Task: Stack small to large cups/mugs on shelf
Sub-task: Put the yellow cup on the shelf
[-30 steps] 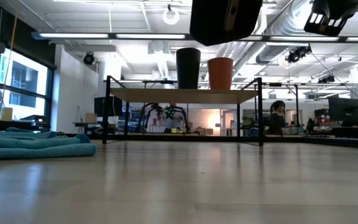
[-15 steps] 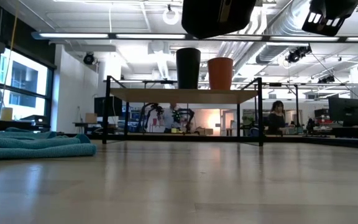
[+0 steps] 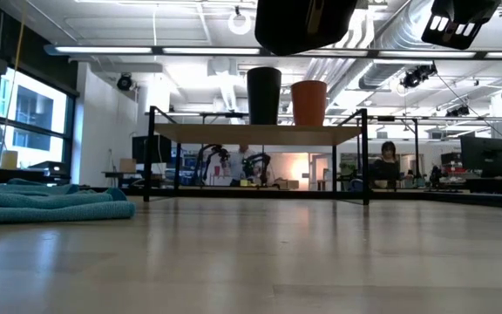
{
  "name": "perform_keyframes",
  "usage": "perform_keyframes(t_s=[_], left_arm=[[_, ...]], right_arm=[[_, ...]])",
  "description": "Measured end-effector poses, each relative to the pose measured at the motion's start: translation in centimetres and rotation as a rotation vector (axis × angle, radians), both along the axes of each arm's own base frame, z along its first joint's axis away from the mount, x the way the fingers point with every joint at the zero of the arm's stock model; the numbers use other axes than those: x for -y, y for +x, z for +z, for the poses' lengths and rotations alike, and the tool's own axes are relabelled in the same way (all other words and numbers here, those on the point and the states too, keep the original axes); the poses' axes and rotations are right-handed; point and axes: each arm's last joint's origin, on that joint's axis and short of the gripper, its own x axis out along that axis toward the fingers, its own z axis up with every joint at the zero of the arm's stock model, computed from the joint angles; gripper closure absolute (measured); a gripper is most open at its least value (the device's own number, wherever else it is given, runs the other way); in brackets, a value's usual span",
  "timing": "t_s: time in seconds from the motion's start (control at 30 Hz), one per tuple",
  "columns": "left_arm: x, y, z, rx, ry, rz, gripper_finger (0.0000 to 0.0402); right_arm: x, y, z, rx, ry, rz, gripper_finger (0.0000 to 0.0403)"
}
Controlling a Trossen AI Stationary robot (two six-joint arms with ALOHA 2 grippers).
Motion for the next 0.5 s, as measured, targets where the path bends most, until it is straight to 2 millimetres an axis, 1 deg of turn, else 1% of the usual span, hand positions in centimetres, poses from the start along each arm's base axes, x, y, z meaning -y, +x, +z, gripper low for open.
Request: perform_keyframes(t_s=[0.27,0.5], left_arm=[[-0.05,0.03,-0.01,0.011,0.021,-0.001,0.0218],[0.09,0.31,-0.91,-0.001,0.019,-0.006,0.0218]], right_arm=[[0.0,0.0,0.0,0.003,-0.004,0.006,0.0261],[0.02,0.01,0.0,0.004,-0.008,0.001,0.0261]])
